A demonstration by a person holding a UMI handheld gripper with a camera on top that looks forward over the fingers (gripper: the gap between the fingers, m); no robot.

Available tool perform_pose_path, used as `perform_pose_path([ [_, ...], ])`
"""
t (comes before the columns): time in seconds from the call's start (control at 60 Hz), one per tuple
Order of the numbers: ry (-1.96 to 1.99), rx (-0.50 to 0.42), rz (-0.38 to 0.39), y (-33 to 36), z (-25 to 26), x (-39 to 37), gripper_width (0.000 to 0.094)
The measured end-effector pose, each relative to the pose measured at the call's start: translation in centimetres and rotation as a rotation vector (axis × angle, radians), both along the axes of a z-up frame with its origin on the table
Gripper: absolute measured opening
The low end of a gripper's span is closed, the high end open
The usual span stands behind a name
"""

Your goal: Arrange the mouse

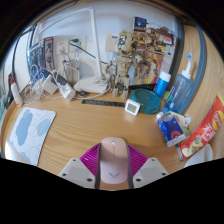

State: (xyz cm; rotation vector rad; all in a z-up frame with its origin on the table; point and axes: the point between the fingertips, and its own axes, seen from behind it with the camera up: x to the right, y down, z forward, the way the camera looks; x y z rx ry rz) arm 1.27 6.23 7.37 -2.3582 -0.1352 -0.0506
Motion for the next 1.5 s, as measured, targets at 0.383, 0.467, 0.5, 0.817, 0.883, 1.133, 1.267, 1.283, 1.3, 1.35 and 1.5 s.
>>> perform_pose_path([
  [0.383, 0.067, -0.085, -0.115, -0.2, 0.8, -0.4, 0.0245],
  [0.467, 0.071, -0.021, -0.178, -0.1, 6.3, -1.2, 0.0248],
  [0.5, 0.075, 0.021, -0.198, 0.0, 9.6, -1.8, 0.0247],
  [0.817, 0.145, 0.335, -0.191, 2.4, 32.8, -16.2, 0.0249],
  [0.883, 0.153, 0.339, -0.153, 3.2, 32.9, -20.2, 0.0249],
  [1.133, 0.170, 0.175, -0.030, 4.0, 20.6, -33.9, 0.0245],
  [1.267, 0.149, 0.030, -0.012, 3.7, 10.8, -36.9, 0.0246],
  [1.283, 0.149, 0.015, -0.014, 3.6, 9.7, -37.0, 0.0246],
  [1.3, 0.145, 0.005, -0.015, 3.1, 8.7, -37.2, 0.0247],
  [1.35, 0.142, -0.034, -0.023, 2.7, 6.2, -37.4, 0.0247],
  [1.5, 0.127, -0.089, -0.064, 2.0, 1.9, -36.6, 0.0271],
])
